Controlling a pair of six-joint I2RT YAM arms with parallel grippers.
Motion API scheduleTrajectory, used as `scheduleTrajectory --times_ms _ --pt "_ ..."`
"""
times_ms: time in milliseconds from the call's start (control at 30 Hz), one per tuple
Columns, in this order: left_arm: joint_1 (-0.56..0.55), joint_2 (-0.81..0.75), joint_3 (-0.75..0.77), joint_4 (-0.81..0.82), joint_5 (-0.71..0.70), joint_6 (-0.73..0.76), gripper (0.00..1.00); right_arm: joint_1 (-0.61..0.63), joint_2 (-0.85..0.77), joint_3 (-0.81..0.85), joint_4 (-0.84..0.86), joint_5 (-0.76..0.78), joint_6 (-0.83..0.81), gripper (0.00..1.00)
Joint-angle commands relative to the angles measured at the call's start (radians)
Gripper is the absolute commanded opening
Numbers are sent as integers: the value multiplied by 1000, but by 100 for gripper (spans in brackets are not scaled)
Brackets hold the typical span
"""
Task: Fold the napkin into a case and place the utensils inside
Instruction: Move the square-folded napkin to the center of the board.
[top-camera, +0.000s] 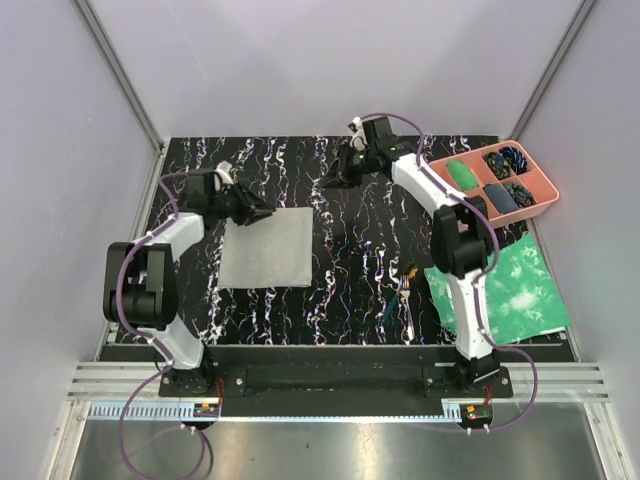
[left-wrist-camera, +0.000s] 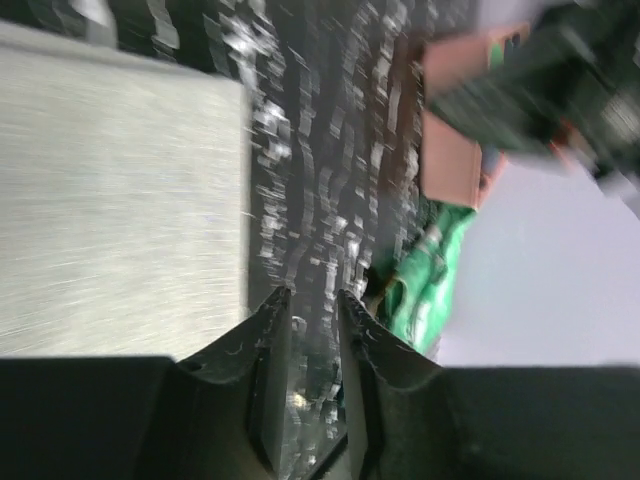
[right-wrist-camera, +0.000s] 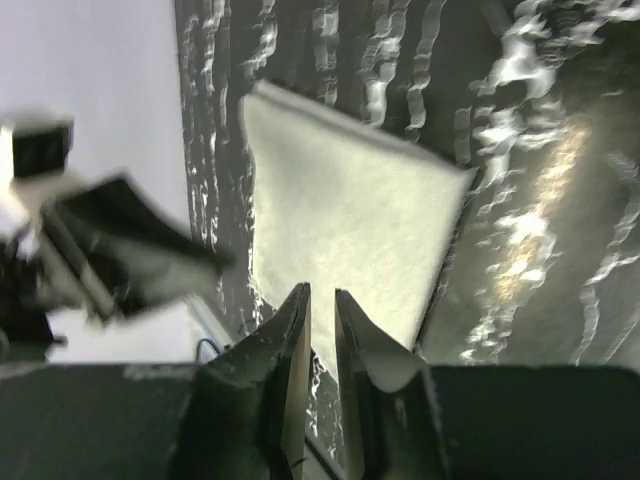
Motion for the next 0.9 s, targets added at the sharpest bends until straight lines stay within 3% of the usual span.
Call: scheduleTrajectory --times_ms 0,133,333,567,700,867 --pt "74 -79 47 -292 -82 183 27 158 -216 -189 -16 129 -111 24" --pt "117 -175 81 -432 -198 275 31 296 -268 -298 39 201 -86 21" --pt "125 -186 75 -486 -281 310 31 430 -186 -333 96 273 -65 0" --pt "122 -13 122 -463 -332 323 15 448 -183 -414 128 361 -106 0" --pt "115 19 64 -372 -320 261 15 448 -193 -465 153 361 -126 0" --pt "88 50 18 -406 -468 232 14 447 -192 -534 161 399 -135 0"
